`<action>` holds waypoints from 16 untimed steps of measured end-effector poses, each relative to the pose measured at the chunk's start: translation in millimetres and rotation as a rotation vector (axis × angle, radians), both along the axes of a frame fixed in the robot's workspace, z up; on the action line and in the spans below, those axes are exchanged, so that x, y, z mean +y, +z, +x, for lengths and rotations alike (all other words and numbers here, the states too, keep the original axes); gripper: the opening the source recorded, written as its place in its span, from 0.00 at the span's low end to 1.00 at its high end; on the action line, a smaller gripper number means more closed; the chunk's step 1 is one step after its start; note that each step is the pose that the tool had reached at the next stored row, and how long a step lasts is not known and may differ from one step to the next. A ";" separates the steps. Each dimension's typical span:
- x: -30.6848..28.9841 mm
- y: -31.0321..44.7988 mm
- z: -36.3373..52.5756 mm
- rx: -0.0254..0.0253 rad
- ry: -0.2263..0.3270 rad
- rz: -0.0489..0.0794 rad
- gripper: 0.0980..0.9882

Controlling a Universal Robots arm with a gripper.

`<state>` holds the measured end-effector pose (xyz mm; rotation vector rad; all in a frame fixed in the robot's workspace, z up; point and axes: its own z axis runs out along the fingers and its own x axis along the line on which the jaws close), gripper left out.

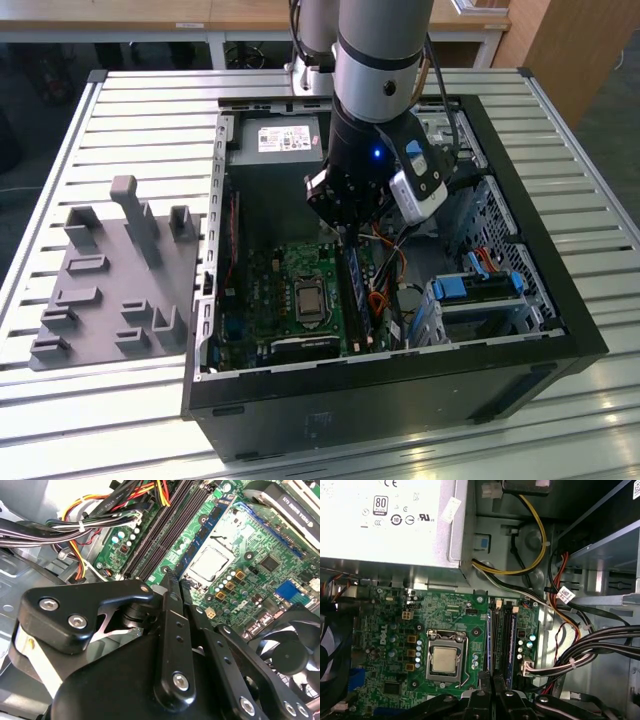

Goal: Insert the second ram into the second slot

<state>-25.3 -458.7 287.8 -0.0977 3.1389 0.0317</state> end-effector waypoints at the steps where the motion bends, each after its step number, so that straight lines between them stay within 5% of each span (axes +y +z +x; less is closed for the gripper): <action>1: 0.0 -0.2 0.0 0.0000 0.000 0.000 0.04; 16: 0.0 -6.3 0.0 0.0000 0.000 0.000 0.04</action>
